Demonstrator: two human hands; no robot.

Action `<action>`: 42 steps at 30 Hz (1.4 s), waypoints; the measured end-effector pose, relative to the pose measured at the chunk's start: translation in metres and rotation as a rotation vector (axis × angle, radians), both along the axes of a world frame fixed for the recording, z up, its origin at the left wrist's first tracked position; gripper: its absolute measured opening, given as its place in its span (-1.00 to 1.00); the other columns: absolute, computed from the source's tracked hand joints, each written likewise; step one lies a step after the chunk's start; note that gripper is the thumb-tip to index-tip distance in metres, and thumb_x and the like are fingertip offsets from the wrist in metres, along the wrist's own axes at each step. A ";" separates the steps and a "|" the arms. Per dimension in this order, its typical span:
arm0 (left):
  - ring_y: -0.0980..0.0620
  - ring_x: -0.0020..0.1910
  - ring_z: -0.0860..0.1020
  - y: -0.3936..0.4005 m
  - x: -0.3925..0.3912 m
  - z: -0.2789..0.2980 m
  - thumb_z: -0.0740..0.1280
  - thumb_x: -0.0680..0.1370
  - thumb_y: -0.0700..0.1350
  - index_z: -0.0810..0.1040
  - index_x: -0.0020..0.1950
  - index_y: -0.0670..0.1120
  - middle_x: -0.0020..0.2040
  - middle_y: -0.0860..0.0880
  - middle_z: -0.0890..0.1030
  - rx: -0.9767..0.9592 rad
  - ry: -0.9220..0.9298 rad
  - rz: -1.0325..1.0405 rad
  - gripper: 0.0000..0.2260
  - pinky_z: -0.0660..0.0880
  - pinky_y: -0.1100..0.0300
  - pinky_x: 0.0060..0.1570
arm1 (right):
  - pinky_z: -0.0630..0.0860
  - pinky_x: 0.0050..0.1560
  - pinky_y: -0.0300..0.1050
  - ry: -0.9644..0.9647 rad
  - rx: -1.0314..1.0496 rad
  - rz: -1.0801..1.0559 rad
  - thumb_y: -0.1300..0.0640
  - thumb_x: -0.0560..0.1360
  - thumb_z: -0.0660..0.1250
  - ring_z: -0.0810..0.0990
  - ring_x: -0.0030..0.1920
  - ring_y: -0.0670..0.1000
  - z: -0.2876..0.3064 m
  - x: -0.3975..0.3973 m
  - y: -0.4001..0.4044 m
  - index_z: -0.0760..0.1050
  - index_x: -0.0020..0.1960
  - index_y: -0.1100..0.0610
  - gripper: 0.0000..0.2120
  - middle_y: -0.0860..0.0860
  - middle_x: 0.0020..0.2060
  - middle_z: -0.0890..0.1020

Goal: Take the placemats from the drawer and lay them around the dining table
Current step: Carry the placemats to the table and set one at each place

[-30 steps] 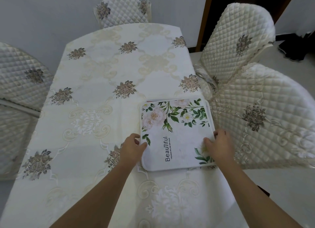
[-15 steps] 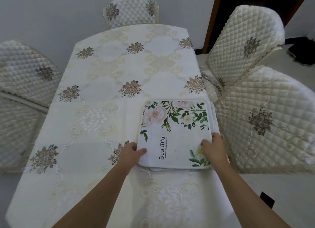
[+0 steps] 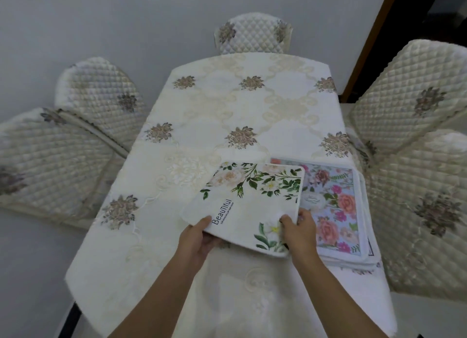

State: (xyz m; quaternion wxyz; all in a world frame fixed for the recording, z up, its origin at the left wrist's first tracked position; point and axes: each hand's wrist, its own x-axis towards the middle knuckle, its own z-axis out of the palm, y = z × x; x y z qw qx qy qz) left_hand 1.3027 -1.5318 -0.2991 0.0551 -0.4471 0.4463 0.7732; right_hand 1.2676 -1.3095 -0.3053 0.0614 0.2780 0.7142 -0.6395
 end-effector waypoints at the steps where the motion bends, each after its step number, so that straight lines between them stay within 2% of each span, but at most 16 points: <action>1: -0.13 -0.08 0.65 -0.001 0.006 0.001 0.33 0.56 -0.27 0.53 0.19 -0.17 0.02 -0.17 0.68 0.011 0.000 -0.004 -0.80 0.63 0.05 -0.32 | 0.57 -0.04 -0.02 -0.015 -0.021 0.030 0.27 0.50 0.34 0.62 -0.04 0.08 0.000 0.005 -0.016 0.44 0.14 0.18 -0.78 0.10 -0.01 0.62; 5: -0.18 -0.04 0.65 -0.016 0.027 0.003 0.34 0.52 -0.38 0.54 0.16 -0.17 0.03 -0.20 0.68 0.063 0.038 0.001 -0.76 0.62 0.01 -0.25 | 0.61 -0.06 -0.04 -0.050 -0.071 0.135 0.28 0.47 0.37 0.64 -0.04 0.04 0.000 0.029 -0.078 0.46 0.18 0.19 -0.71 0.11 0.03 0.65; 8: -0.24 -0.02 0.64 -0.054 0.042 0.000 0.33 0.50 -0.42 0.54 0.18 -0.23 0.06 -0.25 0.66 0.044 0.013 0.003 -0.73 0.59 -0.07 -0.07 | 0.61 -0.18 -0.14 -0.077 -0.092 0.199 0.29 0.46 0.38 0.65 -0.06 0.00 0.003 0.046 -0.112 0.48 0.21 0.16 -0.67 0.07 0.02 0.66; 13: -0.25 0.04 0.64 -0.143 0.067 0.003 0.36 0.49 -0.39 0.57 0.16 -0.19 0.05 -0.21 0.68 -0.073 0.008 -0.158 -0.73 0.57 -0.17 0.09 | 0.65 -0.15 0.03 -0.071 -0.198 0.098 0.34 0.51 0.35 0.64 0.01 0.12 0.011 0.066 -0.150 0.36 0.25 0.15 -0.64 0.08 0.04 0.60; 17: -0.19 0.02 0.65 -0.209 0.081 0.011 0.36 0.52 -0.34 0.58 0.20 -0.16 0.03 -0.15 0.69 -0.228 -0.046 -0.399 -0.74 0.57 -0.12 0.11 | 0.55 0.09 0.08 -0.091 0.027 0.004 0.23 0.49 0.41 0.58 0.08 0.13 0.009 0.074 -0.167 0.35 0.26 0.17 -0.61 0.13 0.14 0.56; 19: -0.16 0.04 0.65 -0.234 0.085 0.017 0.36 0.52 -0.34 0.59 0.22 -0.16 0.04 -0.12 0.69 -0.286 -0.039 -0.546 -0.72 0.55 -0.13 0.16 | 0.47 0.04 -0.04 -0.117 0.108 0.014 0.16 0.49 0.43 0.56 0.03 0.11 0.006 0.079 -0.173 0.38 0.33 0.20 -0.54 0.13 0.10 0.54; 22: -0.12 0.02 0.64 -0.259 0.091 0.021 0.36 0.53 -0.31 0.61 0.15 -0.14 0.08 -0.13 0.67 -0.379 -0.036 -0.658 -0.78 0.57 -0.02 0.12 | 0.49 -0.09 -0.06 -0.153 0.102 0.055 0.17 0.48 0.43 0.58 -0.15 0.08 0.001 0.090 -0.184 0.52 0.23 0.25 -0.65 0.13 -0.09 0.62; 24: -0.05 -0.07 0.62 -0.266 0.095 0.022 0.36 0.55 -0.27 0.59 0.13 -0.12 0.07 -0.13 0.66 -0.430 -0.031 -0.600 -0.82 0.56 0.15 -0.09 | 0.50 -0.24 -0.10 -0.169 0.110 0.109 0.22 0.50 0.40 0.59 -0.27 0.07 -0.003 0.099 -0.191 0.57 0.13 0.28 -0.77 0.15 -0.19 0.65; 27: 0.01 -0.31 0.55 -0.272 0.102 0.021 0.36 0.56 -0.18 0.58 0.15 -0.15 -0.12 -0.10 0.63 -0.409 -0.068 -0.365 -0.83 0.45 0.28 -0.44 | 0.45 -0.38 -0.17 -0.194 0.117 0.193 0.27 0.54 0.31 0.59 -0.34 0.08 -0.005 0.110 -0.203 0.57 0.05 0.31 -0.86 0.19 -0.23 0.66; 28: -0.03 -0.33 0.56 -0.274 0.105 0.022 0.37 0.56 -0.15 0.58 0.15 -0.18 -0.16 -0.11 0.63 -0.344 -0.085 -0.294 -0.81 0.47 0.27 -0.43 | 0.43 -0.43 -0.20 -0.207 0.114 0.205 0.27 0.55 0.29 0.58 -0.36 0.07 -0.005 0.112 -0.205 0.56 0.03 0.31 -0.87 0.19 -0.24 0.65; 30: -0.14 -0.25 0.65 -0.276 0.115 0.021 0.35 0.58 -0.13 0.59 0.15 -0.24 -0.14 -0.17 0.69 -0.085 -0.070 -0.150 -0.77 0.56 0.10 -0.20 | 0.45 -0.46 -0.23 -0.264 0.062 0.219 0.28 0.56 0.26 0.58 -0.37 0.07 -0.006 0.115 -0.209 0.52 0.00 0.32 -0.89 0.17 -0.26 0.63; 32: -0.12 -0.18 0.69 -0.278 0.127 0.022 0.26 0.62 -0.12 0.58 0.17 -0.24 -0.10 -0.21 0.71 0.095 -0.007 -0.001 -0.76 0.53 -0.03 -0.02 | 0.60 -0.25 -0.10 -0.342 -0.027 0.234 0.29 0.56 0.25 0.64 -0.26 0.13 -0.012 0.117 -0.216 0.51 0.02 0.31 -0.89 0.21 -0.19 0.66; 34: -0.17 0.07 0.64 -0.279 0.140 0.018 0.23 0.62 -0.08 0.52 0.32 -0.24 0.15 -0.26 0.64 0.146 0.023 0.063 -0.65 0.49 -0.08 0.15 | 0.64 -0.10 0.07 -0.410 -0.126 0.230 0.31 0.55 0.26 0.67 -0.15 0.20 -0.016 0.120 -0.225 0.51 0.02 0.32 -0.90 0.26 -0.13 0.67; 36: -0.23 0.22 0.55 -0.278 0.152 0.012 0.25 0.62 -0.07 0.50 0.32 -0.23 0.23 -0.27 0.59 0.124 -0.012 0.087 -0.66 0.46 -0.14 0.24 | 0.64 -0.20 0.04 -0.438 -0.203 0.250 0.35 0.54 0.26 0.66 -0.17 0.20 -0.018 0.124 -0.237 0.50 -0.01 0.34 -0.92 0.27 -0.14 0.66; 39: -0.21 0.09 0.58 -0.274 0.170 0.008 0.25 0.63 -0.14 0.49 0.21 -0.21 0.10 -0.25 0.61 0.075 -0.084 0.101 -0.79 0.51 -0.10 0.16 | 0.63 -0.23 0.00 -0.459 -0.263 0.306 0.37 0.53 0.27 0.66 -0.19 0.18 -0.021 0.130 -0.257 0.52 -0.03 0.35 -0.93 0.26 -0.17 0.67; 42: -0.18 0.07 0.63 -0.276 0.178 0.004 0.29 0.60 -0.19 0.51 0.26 -0.24 0.10 -0.23 0.65 0.007 -0.127 0.048 -0.75 0.60 0.01 -0.05 | 0.65 -0.13 0.05 -0.415 -0.253 0.386 0.37 0.50 0.30 0.68 -0.10 0.18 -0.023 0.138 -0.278 0.53 0.04 0.29 -0.87 0.22 -0.10 0.68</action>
